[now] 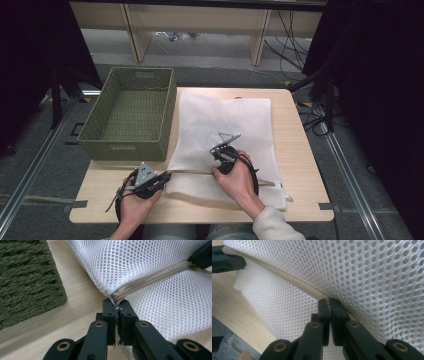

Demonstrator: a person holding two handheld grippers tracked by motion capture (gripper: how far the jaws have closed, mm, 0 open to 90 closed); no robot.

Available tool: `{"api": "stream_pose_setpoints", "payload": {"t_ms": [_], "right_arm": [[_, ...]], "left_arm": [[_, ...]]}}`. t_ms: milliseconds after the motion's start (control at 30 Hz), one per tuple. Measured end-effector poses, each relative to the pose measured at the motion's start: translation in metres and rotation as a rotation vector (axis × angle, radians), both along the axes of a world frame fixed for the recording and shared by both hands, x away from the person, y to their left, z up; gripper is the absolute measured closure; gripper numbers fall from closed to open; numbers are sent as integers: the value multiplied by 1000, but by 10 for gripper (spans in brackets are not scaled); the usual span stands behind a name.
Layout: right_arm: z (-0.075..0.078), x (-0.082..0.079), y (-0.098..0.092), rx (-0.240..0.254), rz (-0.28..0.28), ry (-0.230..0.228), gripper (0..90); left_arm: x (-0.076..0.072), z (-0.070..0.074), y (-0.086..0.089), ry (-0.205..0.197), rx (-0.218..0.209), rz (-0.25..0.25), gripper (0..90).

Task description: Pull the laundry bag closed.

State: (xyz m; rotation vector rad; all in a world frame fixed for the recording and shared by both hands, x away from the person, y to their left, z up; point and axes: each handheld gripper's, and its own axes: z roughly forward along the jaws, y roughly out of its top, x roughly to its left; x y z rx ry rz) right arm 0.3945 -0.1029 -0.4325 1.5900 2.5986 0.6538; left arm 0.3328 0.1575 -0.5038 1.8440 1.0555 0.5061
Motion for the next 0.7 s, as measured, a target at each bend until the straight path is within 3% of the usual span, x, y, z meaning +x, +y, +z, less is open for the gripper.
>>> {"api": "stream_pose_setpoints", "payload": {"t_ms": [133, 233, 300, 333, 467, 500, 600, 667, 700], "right_arm": [[-1, -1, 0, -3, 16, -21, 884], [1, -3, 2, -12, -25, -5, 884], [0, -2, -2, -8, 9, -33, 884], [2, -5, 0, -2, -36, -2, 884], [2, -6, 1, 1, -37, 9, 884], [-1, -4, -1, 1, -12, -26, 884], [-2, -5, -2, -1, -10, -28, 884], [-2, -4, -3, -15, -18, -24, 883], [-1, -6, -2, -18, -45, -2, 884]], "left_arm": [[0, 0, 0, -9, 13, -1, 841], [0, 0, 1, -8, 16, 9, 840], [-1, 0, 0, -3, 6, 18, 840], [-1, -1, 0, -6, 11, 21, 840], [-1, -1, -1, -6, 3, 24, 841], [-1, -1, 0, -3, 19, 21, 841], [0, -2, 1, -4, 17, 24, 841], [0, -2, 1, -1, 17, 24, 841], [0, -2, 1, -5, 12, 23, 840]]}}
